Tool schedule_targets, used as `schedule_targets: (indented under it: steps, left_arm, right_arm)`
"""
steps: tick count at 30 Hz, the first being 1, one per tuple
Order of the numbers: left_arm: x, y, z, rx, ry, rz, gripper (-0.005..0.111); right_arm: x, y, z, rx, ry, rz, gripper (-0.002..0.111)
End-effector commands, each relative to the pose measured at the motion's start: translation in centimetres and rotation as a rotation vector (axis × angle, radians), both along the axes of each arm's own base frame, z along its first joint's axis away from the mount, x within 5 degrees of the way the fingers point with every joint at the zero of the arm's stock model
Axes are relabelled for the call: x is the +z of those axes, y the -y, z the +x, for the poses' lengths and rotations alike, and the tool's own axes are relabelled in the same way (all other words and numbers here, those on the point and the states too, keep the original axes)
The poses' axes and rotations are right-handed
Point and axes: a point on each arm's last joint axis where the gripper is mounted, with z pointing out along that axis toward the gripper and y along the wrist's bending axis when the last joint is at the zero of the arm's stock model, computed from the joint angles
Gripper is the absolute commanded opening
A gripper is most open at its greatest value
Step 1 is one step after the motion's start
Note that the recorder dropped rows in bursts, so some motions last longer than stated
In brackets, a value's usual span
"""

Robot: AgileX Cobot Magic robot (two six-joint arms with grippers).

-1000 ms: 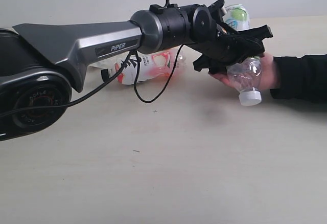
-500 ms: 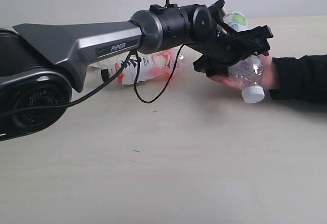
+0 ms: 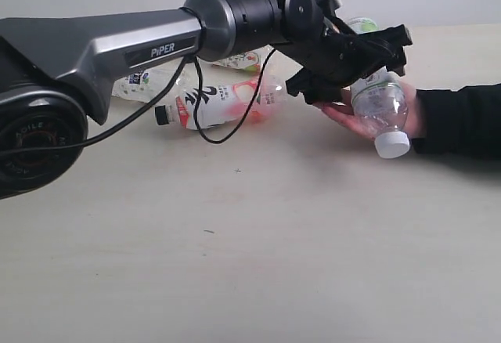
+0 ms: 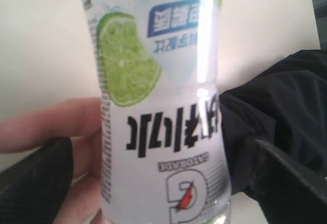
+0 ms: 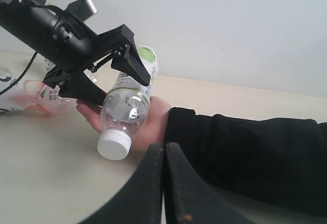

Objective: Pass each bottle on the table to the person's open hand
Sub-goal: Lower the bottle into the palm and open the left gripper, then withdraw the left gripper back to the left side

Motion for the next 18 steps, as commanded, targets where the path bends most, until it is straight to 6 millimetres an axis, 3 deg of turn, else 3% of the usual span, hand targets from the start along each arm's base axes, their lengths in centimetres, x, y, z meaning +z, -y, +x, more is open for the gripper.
schedule_targets:
  steps: [1, 10, 18]
  left_arm:
    - [1.9, -0.4, -0.1, -0.018, 0.024, 0.002, 0.089]
    - [4.5, -1.1, -0.8, -0.066, 0.035, 0.037, 0.089]
    - [8.8, -2.3, -2.1, -0.186, 0.125, 0.088, 0.087]
  right_arm:
    - [0.0, 0.0, 0.0, -0.005, 0.014, -0.004, 0.0]
    - [0.0, 0.0, 0.0, -0.005, 0.014, -0.004, 0.0]
    - [0.0, 0.0, 0.0, -0.005, 0.014, -0.004, 0.0]
